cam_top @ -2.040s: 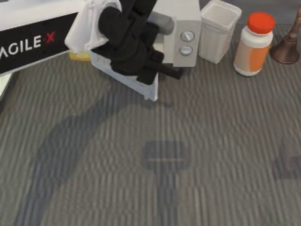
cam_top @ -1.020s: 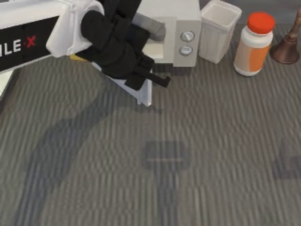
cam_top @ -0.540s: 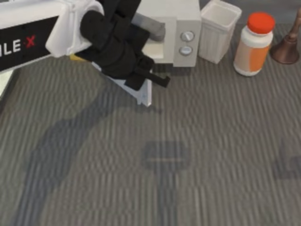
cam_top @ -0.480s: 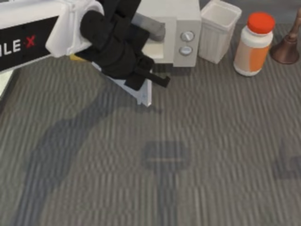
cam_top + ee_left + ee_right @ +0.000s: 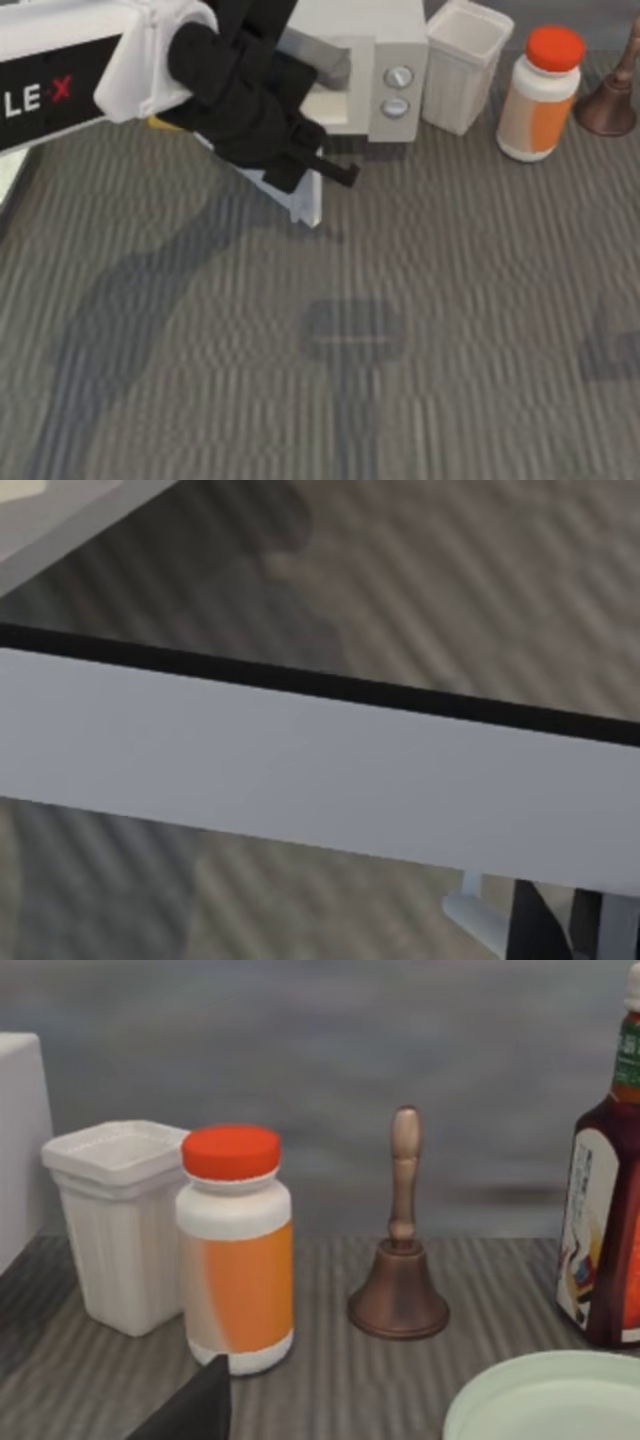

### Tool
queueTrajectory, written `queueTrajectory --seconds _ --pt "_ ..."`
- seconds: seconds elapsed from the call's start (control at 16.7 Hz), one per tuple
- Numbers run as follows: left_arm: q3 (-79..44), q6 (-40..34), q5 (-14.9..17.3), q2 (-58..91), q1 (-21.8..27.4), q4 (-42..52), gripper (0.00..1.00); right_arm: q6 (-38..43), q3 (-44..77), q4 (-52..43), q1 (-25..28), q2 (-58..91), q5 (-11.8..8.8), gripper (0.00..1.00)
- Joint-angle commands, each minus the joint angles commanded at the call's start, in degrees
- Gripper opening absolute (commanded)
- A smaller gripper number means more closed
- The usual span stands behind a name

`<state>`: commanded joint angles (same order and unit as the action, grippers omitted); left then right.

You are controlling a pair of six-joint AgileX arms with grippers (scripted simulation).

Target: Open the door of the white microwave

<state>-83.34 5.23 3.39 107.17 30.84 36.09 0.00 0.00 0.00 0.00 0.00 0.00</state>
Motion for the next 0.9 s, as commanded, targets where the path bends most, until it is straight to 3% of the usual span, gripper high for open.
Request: queueTrajectory --seconds 0.36,0.9 --pt "3.57 7.65 3.99 -3.12 -2.87 -0.08 0.0 0.0 0.0 0.0 0.0 0.0 0.0 1.0" --pt "3.87 8.18 4.26 -3.28 -3.07 -0.03 0.0 0.0 0.0 0.0 0.0 0.0 0.0 1.0"
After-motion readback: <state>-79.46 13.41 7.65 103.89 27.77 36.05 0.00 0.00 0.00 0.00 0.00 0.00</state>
